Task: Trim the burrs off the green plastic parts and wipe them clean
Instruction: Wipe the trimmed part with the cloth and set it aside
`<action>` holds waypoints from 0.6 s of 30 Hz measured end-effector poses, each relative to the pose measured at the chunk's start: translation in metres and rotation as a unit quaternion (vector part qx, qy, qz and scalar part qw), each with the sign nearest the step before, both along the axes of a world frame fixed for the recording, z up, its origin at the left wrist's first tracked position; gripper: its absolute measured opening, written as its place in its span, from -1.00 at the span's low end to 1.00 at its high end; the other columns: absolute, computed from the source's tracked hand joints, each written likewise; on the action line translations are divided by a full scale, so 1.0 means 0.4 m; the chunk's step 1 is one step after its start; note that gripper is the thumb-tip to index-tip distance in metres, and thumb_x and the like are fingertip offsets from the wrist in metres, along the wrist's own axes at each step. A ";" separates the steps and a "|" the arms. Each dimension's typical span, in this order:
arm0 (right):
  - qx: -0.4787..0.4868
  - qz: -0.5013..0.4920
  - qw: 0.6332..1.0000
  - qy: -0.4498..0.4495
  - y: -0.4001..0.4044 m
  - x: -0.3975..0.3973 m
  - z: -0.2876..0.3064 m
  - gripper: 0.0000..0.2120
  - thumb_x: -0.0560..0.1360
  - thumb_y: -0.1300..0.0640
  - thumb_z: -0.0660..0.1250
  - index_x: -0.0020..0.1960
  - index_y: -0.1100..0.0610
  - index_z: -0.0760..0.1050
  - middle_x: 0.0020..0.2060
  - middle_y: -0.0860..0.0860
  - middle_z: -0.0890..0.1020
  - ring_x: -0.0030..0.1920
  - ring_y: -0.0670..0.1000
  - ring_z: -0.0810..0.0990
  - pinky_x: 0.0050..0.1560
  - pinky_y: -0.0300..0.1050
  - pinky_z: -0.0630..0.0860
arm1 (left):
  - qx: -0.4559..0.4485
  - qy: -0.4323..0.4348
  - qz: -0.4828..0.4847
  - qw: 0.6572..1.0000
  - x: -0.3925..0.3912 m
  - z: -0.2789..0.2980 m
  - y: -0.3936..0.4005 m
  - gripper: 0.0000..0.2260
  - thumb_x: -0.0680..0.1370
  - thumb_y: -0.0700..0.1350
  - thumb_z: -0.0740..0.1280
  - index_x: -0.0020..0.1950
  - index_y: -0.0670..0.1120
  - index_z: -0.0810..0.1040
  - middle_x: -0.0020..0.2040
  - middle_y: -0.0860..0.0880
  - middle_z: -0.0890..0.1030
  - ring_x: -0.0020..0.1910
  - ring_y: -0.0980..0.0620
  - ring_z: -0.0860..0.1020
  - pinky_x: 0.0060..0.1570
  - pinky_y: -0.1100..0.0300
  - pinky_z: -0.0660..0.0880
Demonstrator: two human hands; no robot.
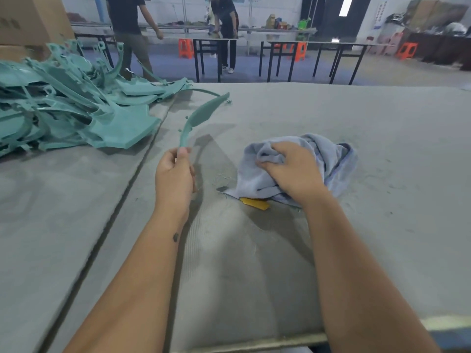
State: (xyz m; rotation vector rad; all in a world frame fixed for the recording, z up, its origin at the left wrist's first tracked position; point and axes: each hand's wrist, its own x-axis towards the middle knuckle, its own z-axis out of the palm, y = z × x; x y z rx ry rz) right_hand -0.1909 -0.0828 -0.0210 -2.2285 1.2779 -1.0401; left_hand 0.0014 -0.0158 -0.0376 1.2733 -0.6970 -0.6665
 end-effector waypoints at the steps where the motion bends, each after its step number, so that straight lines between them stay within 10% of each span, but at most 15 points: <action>1: -0.040 -0.019 0.999 0.019 -0.006 0.000 0.002 -0.81 0.50 0.20 0.28 -0.26 0.01 0.50 -0.20 -0.10 0.55 -0.10 -0.02 0.51 -0.04 -0.03 0.44 | -0.014 0.002 0.001 1.000 0.002 0.002 0.001 -0.79 0.68 -0.06 0.10 -0.03 0.04 0.51 -0.53 0.14 0.30 -0.58 0.18 0.21 -0.58 0.30 0.17; 4: -0.138 -0.072 0.988 -0.013 -0.010 -0.006 0.007 -0.70 0.42 0.41 0.18 -0.01 0.14 0.58 0.23 -0.07 0.48 0.24 0.02 0.37 0.22 -0.22 0.30 | -0.067 0.085 -0.039 0.993 0.013 0.010 -0.001 -0.75 0.71 -0.07 0.06 -0.02 0.00 0.51 -0.51 0.07 0.28 -0.56 0.14 0.19 -0.55 0.28 0.17; 8: -0.138 -0.081 0.979 -0.129 -0.003 -0.006 0.012 -0.52 0.37 0.43 0.10 0.10 0.06 0.58 -0.03 -0.11 0.55 -0.01 -0.16 0.44 0.09 -0.50 0.29 | -0.067 0.267 -0.184 0.944 0.024 0.020 0.000 -0.73 0.70 -0.14 0.05 0.15 -0.18 0.51 -0.44 0.05 0.34 -0.53 0.16 0.28 -0.53 0.34 0.29; 15: -0.073 -0.076 0.989 -0.103 -0.005 0.026 0.005 -0.85 0.53 0.19 0.22 0.00 0.04 0.54 -0.11 -0.08 0.59 -0.08 -0.08 0.54 -0.03 -0.21 0.43 | 0.057 0.091 -0.447 0.888 -0.003 0.029 0.039 -0.61 0.65 -0.24 0.07 0.39 0.08 0.43 -0.47 -0.01 0.30 -0.59 0.11 0.26 -0.58 0.30 0.29; 18: -0.095 -0.068 0.991 -0.069 -0.003 0.032 0.003 -0.94 0.51 0.15 0.27 -0.09 0.09 0.51 -0.18 -0.04 0.57 -0.14 0.00 0.53 -0.06 -0.06 0.46 | 0.076 0.015 -0.402 0.912 -0.010 0.040 0.045 -0.63 0.60 -0.34 0.14 0.24 0.04 0.54 -0.35 -0.10 0.52 -0.48 0.00 0.50 -0.45 0.22 0.49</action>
